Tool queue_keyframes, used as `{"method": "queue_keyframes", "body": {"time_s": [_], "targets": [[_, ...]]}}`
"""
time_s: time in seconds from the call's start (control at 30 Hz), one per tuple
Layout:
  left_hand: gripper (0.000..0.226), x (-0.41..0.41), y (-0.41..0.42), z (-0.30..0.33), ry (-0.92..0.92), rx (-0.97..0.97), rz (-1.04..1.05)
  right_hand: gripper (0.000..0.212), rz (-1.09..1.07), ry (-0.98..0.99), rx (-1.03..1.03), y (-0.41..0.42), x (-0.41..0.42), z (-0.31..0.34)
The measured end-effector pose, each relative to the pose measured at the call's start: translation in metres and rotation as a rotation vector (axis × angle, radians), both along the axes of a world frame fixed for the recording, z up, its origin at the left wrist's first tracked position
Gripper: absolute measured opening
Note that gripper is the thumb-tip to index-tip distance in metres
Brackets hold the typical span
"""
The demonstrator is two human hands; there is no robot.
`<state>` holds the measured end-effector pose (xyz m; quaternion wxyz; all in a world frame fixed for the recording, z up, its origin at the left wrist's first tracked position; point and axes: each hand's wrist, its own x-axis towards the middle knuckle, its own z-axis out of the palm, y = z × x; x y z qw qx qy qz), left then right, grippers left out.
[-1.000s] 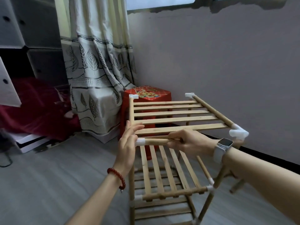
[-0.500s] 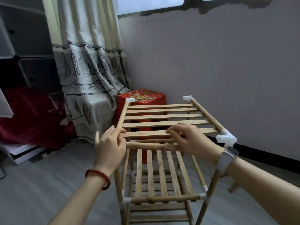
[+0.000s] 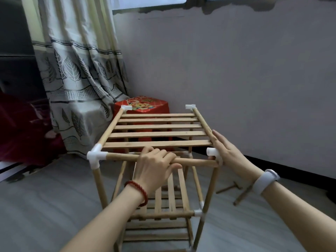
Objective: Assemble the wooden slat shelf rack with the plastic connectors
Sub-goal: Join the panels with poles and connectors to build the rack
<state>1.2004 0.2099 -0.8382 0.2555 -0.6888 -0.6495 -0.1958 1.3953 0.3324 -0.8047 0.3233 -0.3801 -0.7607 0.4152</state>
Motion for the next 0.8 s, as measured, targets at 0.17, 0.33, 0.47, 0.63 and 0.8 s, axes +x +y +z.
{"method": "queue_keyframes", "body": {"time_s": [0.17,0.33,0.47,0.63,0.8], "targets": [[0.035,-0.036,-0.021,-0.002,0.009,0.069,-0.006,0.031,0.244,0.011,-0.238,-0.032,-0.002,0.008],[0.035,-0.076,-0.051,-0.006,-0.211,-0.003,0.059,0.024,0.429,-0.125,-0.163,-0.059,-0.025,0.017],[0.059,-0.068,-0.069,0.014,-0.485,-0.057,0.048,0.023,-0.032,0.069,0.041,-0.053,-0.056,0.013],[0.05,-0.01,-0.054,0.032,-0.455,-0.235,0.004,0.035,-0.202,0.146,-0.395,-0.047,-0.083,0.023],[0.038,0.014,-0.035,0.032,-0.382,-0.181,0.092,0.027,-0.227,-0.048,-0.486,-0.033,-0.091,0.031]]}}
